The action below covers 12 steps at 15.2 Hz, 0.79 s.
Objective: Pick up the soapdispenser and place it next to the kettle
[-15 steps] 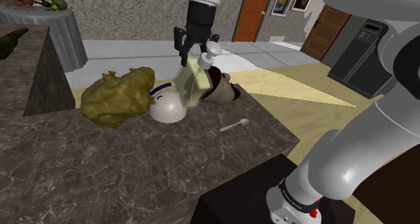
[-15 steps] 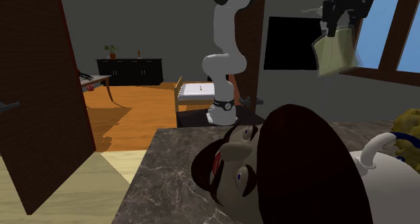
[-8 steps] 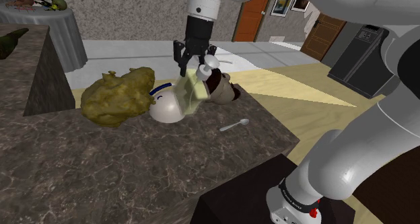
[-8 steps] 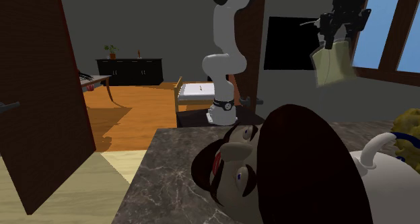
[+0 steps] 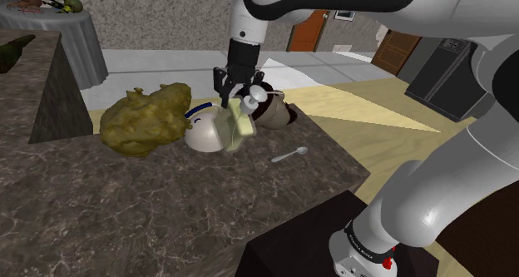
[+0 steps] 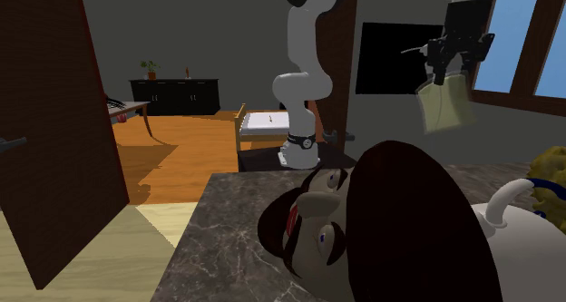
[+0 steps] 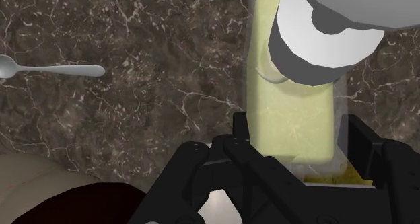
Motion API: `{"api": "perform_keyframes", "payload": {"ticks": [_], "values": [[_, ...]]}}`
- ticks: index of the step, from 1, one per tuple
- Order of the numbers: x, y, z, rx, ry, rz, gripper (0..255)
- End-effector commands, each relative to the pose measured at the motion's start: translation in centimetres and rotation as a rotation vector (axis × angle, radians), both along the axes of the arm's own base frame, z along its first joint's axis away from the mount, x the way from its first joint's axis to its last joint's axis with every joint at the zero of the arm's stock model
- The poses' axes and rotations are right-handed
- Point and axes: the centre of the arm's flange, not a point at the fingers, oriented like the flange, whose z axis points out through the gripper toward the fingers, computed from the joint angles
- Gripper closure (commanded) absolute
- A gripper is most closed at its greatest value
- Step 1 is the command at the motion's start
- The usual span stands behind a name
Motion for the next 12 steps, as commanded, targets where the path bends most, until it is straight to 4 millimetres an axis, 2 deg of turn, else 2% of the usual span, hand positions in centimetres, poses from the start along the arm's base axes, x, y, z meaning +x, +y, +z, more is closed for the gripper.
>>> {"api": "perform_keyframes", "payload": {"ticks": [1, 12], "values": [[-0.1, 0.1, -1.2, 0.0, -0.001, 0.0, 255], [-0.1, 0.1, -7.0, 0.0, -0.001, 0.0, 255]]}}
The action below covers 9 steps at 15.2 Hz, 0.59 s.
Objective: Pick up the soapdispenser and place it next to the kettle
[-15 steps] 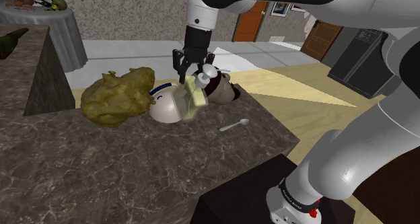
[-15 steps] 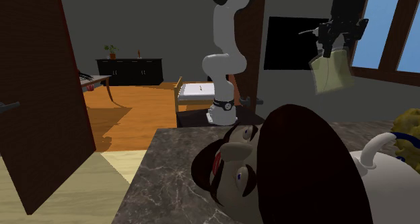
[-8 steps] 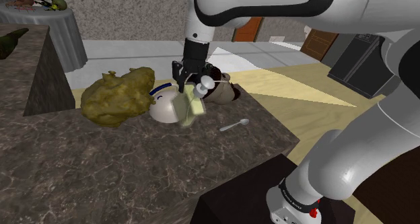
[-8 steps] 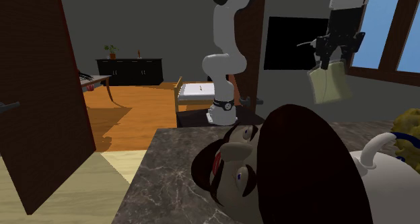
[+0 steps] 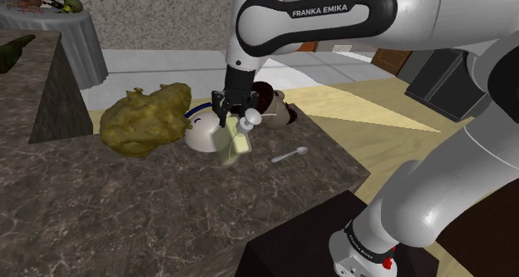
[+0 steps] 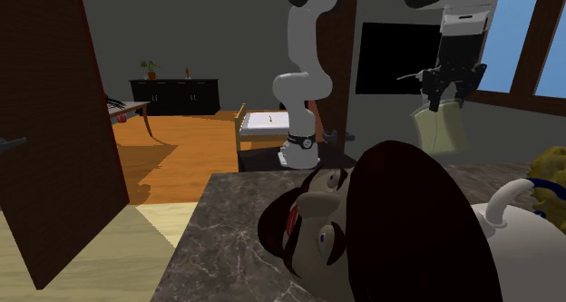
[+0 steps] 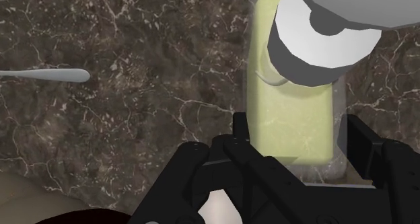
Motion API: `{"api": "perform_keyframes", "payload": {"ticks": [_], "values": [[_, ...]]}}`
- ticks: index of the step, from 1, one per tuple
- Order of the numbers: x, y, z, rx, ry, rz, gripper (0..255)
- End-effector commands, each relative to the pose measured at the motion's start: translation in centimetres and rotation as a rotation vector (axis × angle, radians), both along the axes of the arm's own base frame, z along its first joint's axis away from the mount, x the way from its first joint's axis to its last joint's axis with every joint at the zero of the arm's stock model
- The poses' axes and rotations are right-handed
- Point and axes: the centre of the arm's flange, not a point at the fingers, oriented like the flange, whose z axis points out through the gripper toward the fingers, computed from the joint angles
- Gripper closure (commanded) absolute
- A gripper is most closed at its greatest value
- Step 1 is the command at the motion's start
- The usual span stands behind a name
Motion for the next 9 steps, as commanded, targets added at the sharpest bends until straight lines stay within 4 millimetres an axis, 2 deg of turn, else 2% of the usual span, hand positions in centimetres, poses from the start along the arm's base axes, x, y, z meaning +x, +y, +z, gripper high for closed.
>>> {"api": "perform_keyframes", "payload": {"ticks": [1, 9], "values": [[0.0, 0.0, -1.1, 0.0, -0.001, 0.0, 255], [0.0, 0.0, -5.3, 0.0, -0.001, 0.0, 255]]}}
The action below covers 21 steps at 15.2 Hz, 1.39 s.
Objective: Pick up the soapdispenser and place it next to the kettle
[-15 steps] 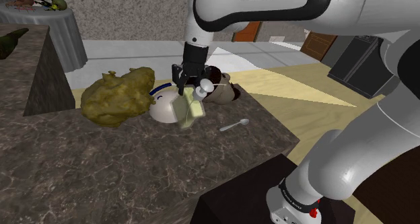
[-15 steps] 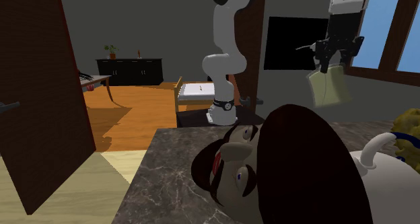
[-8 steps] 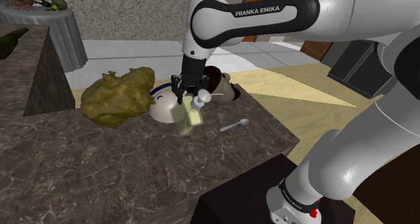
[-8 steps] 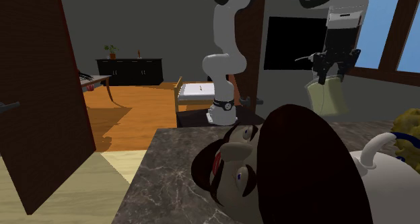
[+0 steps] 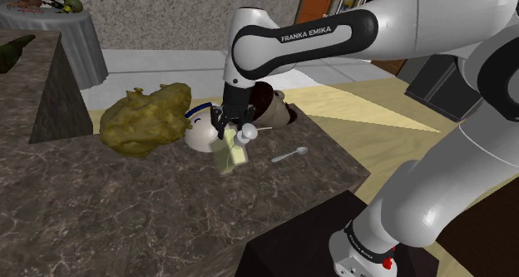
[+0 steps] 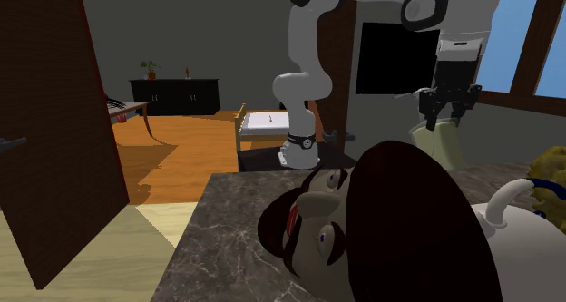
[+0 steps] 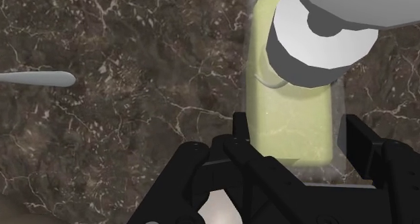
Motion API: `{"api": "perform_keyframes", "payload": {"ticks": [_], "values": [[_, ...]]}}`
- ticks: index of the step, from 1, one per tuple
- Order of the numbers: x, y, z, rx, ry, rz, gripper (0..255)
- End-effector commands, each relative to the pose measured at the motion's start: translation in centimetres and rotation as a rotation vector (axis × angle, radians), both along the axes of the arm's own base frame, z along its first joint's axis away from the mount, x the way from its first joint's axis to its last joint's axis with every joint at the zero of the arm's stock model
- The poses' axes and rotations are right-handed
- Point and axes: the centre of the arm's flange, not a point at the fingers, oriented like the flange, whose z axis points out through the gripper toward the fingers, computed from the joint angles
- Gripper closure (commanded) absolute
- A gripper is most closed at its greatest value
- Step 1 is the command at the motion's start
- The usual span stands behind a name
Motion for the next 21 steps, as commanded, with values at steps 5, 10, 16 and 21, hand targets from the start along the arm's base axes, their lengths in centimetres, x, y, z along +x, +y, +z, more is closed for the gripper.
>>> {"api": "perform_keyframes", "payload": {"ticks": [5, 10, 16, 21], "values": [[-0.1, -0.1, -3.2, 0.0, -0.001, 0.0, 255], [-0.1, -0.1, -5.8, 0.0, -0.001, 0.0, 255], [-0.1, -0.1, -8.1, 0.0, -0.001, 0.0, 255], [-0.1, -0.1, -8.1, 0.0, -0.001, 0.0, 255]]}}
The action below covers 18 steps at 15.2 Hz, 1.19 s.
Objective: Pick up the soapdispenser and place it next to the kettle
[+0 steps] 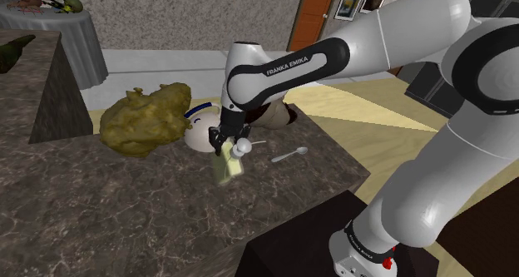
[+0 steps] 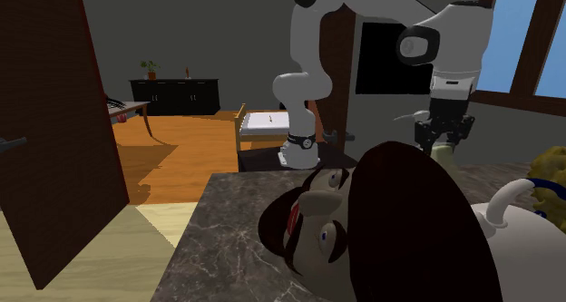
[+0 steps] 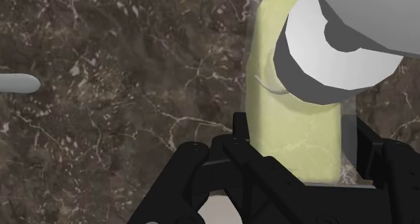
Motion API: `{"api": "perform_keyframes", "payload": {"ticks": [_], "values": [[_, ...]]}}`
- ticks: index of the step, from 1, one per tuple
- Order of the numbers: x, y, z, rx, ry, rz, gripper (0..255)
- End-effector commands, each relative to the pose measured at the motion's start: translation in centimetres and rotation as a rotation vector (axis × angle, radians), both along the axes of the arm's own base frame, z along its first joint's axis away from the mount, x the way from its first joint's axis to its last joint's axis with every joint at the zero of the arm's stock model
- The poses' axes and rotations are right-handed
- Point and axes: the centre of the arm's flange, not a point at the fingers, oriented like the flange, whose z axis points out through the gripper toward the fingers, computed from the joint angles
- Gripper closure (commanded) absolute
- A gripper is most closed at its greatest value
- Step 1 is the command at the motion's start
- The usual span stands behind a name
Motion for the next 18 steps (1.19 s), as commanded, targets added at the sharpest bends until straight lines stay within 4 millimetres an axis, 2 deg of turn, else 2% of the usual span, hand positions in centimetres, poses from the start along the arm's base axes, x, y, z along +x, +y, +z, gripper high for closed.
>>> {"api": "perform_keyframes", "payload": {"ticks": [1, 2, 7, 11, 18], "values": [[-0.2, 0.0, -0.5, -0.003, 0.014, 0.002, 255], [-0.2, 0.0, -0.5, -0.003, 0.014, 0.002, 0], [-0.2, 0.0, -0.5, -0.003, 0.014, 0.002, 0], [0.4, -0.7, 4.4, -0.003, 0.014, 0.002, 0], [0.4, -0.7, 4.4, -0.003, 0.014, 0.002, 0]]}}
